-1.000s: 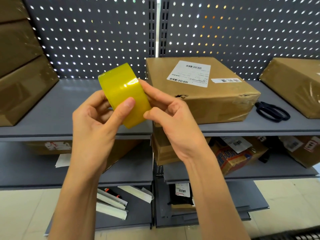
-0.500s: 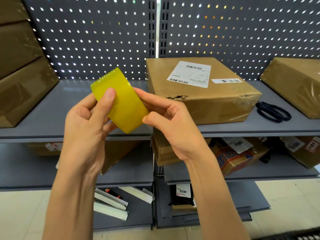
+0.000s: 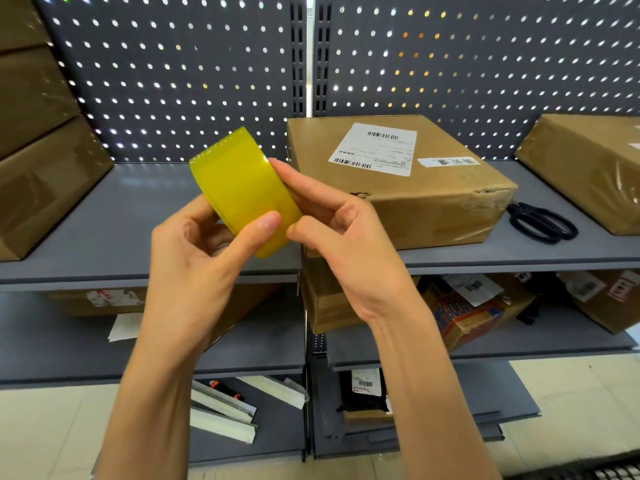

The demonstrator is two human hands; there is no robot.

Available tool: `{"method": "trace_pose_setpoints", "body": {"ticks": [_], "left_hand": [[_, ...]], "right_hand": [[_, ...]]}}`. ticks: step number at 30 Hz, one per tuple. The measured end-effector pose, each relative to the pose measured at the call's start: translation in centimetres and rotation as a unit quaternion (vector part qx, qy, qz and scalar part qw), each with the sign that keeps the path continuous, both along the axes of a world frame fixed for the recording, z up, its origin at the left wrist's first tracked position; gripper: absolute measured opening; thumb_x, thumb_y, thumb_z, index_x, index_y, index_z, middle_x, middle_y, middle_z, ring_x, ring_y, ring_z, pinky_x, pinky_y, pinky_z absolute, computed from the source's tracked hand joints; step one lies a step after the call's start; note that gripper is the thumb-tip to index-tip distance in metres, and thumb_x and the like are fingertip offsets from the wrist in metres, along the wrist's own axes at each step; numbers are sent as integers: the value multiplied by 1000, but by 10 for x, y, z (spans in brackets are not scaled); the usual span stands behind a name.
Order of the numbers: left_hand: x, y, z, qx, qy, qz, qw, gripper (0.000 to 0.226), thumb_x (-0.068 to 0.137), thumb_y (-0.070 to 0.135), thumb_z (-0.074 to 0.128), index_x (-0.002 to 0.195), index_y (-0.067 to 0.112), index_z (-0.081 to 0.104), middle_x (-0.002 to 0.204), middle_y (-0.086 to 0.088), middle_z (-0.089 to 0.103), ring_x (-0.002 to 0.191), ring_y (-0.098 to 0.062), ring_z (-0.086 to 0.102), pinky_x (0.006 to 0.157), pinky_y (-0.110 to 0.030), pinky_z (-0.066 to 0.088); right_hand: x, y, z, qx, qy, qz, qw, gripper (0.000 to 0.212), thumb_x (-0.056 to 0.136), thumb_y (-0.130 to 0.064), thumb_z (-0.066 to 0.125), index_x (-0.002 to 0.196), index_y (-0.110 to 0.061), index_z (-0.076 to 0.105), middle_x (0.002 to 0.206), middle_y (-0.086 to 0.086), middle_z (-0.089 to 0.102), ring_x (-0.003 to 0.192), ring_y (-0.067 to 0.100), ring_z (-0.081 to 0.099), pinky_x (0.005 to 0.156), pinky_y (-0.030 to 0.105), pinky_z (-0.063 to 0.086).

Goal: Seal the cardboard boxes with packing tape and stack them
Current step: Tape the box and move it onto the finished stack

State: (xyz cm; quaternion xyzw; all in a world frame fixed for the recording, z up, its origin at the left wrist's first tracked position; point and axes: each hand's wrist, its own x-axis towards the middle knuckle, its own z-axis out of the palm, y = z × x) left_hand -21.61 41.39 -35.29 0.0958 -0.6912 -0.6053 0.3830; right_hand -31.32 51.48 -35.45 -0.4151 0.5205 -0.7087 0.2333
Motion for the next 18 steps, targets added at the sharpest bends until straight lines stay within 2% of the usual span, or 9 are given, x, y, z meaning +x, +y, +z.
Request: {"method": "trace_pose_setpoints", "body": {"ticks": [3,8,13,16,18], "left_hand": [[0,2,2,26,9,-1,1000,22,73,22,64,94,20,65,80,17,73,76,0,68,68,-13,52],[1,-1,2,80,20,9,997,23,67,35,67,85,22,72,79,12,74,74,-3,68,65,-18,54],[1,-10,4,121,18,8,992,19,60,45,66,69,31,76,73,12,72,70,-2,67,61,-17,53],[1,-12,3,137,14,1,990,20,67,46,63,67,31,76,72,10,72,69,-2,67,59,-17,52],[2,-12,4,143,17,-18,989,24,70,48,61,73,31,77,79,9,73,76,-4,68,63,-19,53]], "right_hand": [[1,1,-1,0,-2,5,1000,67,82,24,42,131,-21,46,132,2,58,117,5,55,101,26,46],[0,0,-2,10,8,20,1000,65,82,24,44,131,-18,45,131,-3,56,108,-1,58,91,19,49],[-1,-3,-6,28,18,-4,999,61,80,24,46,127,-15,49,126,-7,57,101,-3,61,91,17,48],[-1,-2,-7,27,28,-3,999,61,81,24,47,127,-17,48,124,-7,60,101,-3,60,90,16,48],[-2,-2,-7,22,22,-10,999,61,81,24,48,126,-17,49,112,-6,69,100,-3,61,89,16,48]]}}
